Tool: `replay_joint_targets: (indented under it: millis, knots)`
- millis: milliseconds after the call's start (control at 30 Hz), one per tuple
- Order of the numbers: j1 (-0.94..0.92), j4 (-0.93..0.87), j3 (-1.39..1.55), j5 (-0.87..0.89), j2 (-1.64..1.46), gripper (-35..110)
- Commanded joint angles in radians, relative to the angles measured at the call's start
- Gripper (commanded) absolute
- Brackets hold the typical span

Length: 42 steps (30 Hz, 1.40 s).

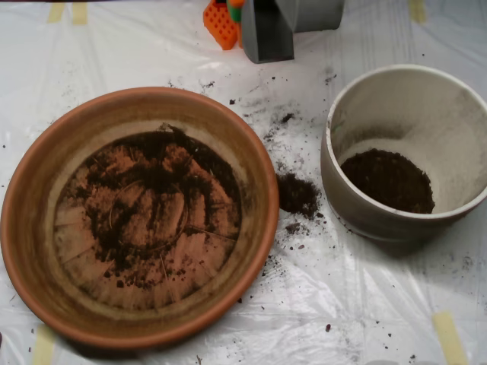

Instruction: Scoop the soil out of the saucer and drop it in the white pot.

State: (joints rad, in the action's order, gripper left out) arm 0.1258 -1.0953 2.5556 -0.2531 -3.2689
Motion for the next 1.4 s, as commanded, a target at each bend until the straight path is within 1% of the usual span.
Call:
replay_joint_targets:
  millis: [0, 100, 200, 400, 500, 600, 800, 1033, 1167, 1233, 1367]
  knots:
    - [-0.015, 0.011, 0.035, 0.017, -0.080, 34]
    - [-0.020, 0.011, 0.081, 0.077, -0.080, 32]
    - [-0.015, 0.025, 0.161, 0.126, -0.080, 26]
    - [-0.034, 0.084, 0.354, 0.103, -0.080, 11]
    - [-0.017, 0.118, 0.428, 0.097, -0.080, 7]
    - [0.064, 0.121, 0.477, 0.097, -0.080, 6]
    - [0.173, 0.187, 0.537, 0.081, -0.080, 1]
    - [0.178, 0.189, 0.538, 0.072, -0.080, 0]
    - [0.184, 0.189, 0.538, 0.066, -0.080, 4]
    - [0.184, 0.189, 0.538, 0.066, -0.080, 0]
    - [0.164, 0.190, 0.538, 0.095, -0.080, 0]
